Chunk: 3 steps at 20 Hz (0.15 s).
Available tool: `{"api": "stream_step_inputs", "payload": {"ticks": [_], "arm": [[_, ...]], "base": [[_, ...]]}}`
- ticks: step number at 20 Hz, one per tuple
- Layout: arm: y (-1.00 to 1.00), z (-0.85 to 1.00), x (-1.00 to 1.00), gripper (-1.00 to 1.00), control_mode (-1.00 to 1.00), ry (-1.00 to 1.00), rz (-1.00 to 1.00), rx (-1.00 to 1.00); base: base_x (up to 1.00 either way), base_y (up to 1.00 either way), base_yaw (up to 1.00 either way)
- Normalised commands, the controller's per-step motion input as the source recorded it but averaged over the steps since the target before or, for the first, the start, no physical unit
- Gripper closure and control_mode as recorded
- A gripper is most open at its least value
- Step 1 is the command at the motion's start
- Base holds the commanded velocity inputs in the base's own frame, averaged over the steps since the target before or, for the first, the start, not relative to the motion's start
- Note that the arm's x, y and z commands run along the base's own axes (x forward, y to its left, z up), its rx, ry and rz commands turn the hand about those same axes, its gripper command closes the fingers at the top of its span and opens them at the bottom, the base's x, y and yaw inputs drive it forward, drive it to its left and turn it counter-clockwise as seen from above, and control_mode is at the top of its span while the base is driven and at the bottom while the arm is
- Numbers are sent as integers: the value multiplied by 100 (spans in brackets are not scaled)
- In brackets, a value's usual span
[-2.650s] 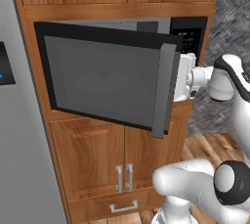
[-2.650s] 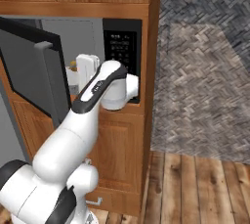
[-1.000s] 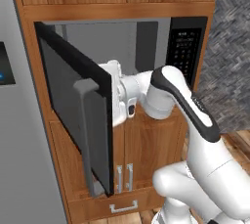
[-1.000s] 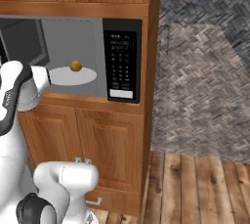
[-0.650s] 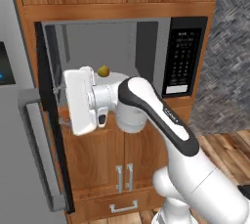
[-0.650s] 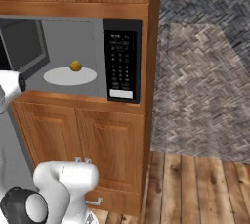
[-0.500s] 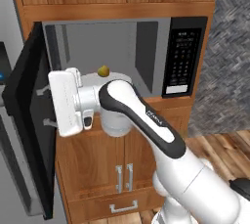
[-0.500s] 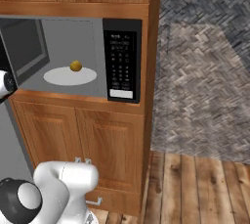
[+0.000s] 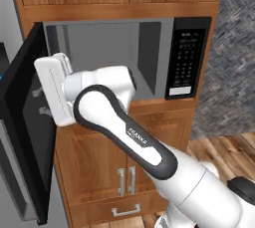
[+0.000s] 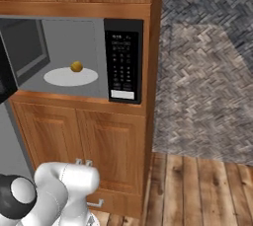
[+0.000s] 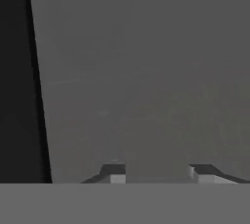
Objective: Open the microwave door.
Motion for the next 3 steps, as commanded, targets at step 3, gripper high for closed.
{"api": "stream_step_inputs", "payload": {"ticks": [3], "arm": [[41, -57, 0, -100, -100, -2, 0, -53]], "base": [[0, 0, 0]]}}
